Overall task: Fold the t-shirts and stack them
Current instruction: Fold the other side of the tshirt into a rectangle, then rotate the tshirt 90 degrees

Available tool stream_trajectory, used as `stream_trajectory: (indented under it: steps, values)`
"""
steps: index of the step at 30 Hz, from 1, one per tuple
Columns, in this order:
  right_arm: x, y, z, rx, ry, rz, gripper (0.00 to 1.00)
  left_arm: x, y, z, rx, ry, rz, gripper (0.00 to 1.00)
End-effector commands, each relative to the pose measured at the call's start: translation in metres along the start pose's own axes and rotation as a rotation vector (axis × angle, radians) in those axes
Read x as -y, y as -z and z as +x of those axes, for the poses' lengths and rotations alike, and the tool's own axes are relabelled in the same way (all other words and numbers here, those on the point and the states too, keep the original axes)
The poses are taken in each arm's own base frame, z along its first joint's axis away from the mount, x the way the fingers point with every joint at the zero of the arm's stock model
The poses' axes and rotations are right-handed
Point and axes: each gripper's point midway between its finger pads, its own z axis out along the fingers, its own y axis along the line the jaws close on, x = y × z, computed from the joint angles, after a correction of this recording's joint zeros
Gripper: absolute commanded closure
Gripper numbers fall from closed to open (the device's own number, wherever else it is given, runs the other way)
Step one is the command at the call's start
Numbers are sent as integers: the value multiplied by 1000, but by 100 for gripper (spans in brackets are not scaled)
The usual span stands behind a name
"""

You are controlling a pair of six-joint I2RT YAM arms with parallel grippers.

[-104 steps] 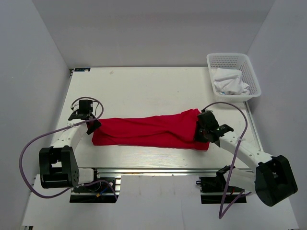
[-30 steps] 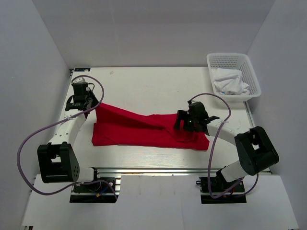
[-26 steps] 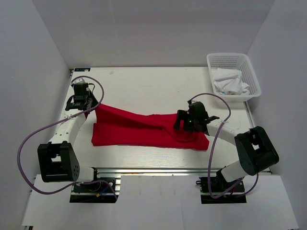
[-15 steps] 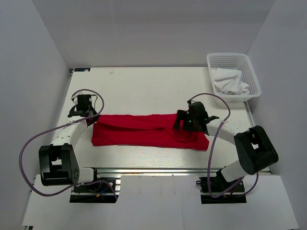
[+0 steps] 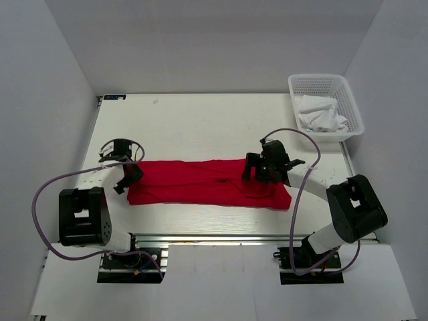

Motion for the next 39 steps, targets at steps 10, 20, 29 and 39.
stream_trajectory:
  steps: [10, 20, 29, 39]
  values:
    - [-12, 41, -52, 157, 68, 7, 10, 60, 70, -56, 126, 12, 321, 1]
    - [-2, 34, -3, 24, -24, 4, 10, 110, 42, -17, -9, -121, 572, 1]
    - [34, -7, 17, -87, -130, 179, 10, 50, -2, 79, -249, -150, 365, 1]
    - [28, -108, -64, -135, -84, 183, 10, -3, 35, 213, -632, -219, 338, 1]
